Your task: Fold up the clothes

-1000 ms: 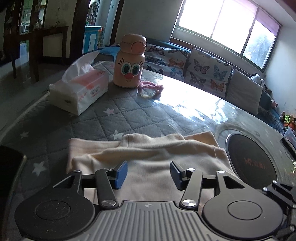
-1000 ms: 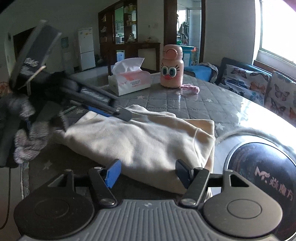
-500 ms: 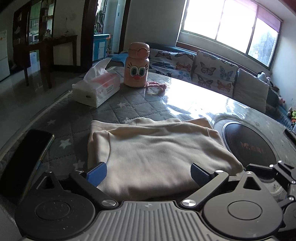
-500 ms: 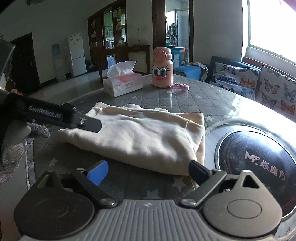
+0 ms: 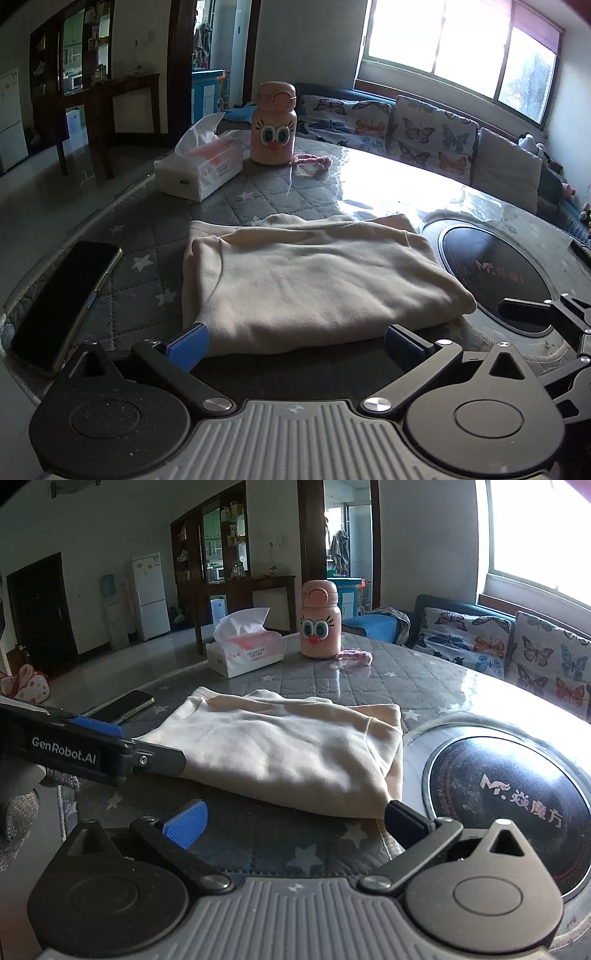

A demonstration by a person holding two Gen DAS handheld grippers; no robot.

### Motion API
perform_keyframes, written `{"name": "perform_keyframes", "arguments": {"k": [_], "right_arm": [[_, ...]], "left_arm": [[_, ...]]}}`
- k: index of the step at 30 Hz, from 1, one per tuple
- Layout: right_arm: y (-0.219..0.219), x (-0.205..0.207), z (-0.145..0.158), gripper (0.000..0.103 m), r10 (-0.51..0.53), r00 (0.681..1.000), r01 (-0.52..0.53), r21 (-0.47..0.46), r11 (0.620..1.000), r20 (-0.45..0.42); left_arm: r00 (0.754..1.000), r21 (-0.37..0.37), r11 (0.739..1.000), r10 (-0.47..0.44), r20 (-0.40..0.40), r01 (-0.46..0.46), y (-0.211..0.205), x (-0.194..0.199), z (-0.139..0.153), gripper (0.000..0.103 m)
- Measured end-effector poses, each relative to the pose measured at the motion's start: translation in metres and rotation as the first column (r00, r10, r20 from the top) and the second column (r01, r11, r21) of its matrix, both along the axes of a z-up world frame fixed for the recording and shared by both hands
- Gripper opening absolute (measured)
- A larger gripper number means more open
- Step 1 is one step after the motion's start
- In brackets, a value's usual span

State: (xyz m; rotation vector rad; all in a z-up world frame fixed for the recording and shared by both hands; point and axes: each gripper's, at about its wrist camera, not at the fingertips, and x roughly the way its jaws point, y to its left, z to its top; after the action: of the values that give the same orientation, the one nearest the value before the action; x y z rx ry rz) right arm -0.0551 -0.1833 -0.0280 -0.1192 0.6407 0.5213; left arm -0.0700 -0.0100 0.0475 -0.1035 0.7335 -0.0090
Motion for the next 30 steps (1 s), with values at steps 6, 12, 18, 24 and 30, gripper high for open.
{"name": "perform_keyframes", "arguments": {"k": [6, 12, 18, 24, 30], "right_arm": [[-0.002, -0.005, 0.006, 0.103, -0.012, 1.000, 0.012, 0.005, 1.000, 0.015], [-0.005, -0.011, 0.009, 0.103, -0.028, 1.000, 0.027, 0.024, 0.999, 0.008], [-0.003, -0.019, 0.011, 0.103, -0.031, 0.999, 0.030, 0.038, 0.999, 0.011], [-0.002, -0.029, 0.016, 0.103, -0.031, 0.999, 0.030, 0.048, 0.998, 0.030], [0.000, -0.040, 0.020, 0.103, -0.030, 0.999, 0.027, 0.055, 0.998, 0.046]], "left_arm": [[0.999, 0.036, 0.999, -0.006, 0.033, 0.005, -0.007, -0.009, 0.010, 0.103], [0.998, 0.072, 0.997, -0.005, 0.059, 0.001, -0.011, -0.023, 0.016, 0.103], [0.996, 0.116, 0.993, -0.015, 0.085, 0.005, -0.017, -0.036, 0.021, 0.103], [0.993, 0.136, 0.991, -0.017, 0.120, 0.001, -0.021, -0.049, 0.028, 0.103], [0.988, 0.157, 0.988, -0.023, 0.151, -0.001, -0.026, -0.062, 0.034, 0.103]]}}
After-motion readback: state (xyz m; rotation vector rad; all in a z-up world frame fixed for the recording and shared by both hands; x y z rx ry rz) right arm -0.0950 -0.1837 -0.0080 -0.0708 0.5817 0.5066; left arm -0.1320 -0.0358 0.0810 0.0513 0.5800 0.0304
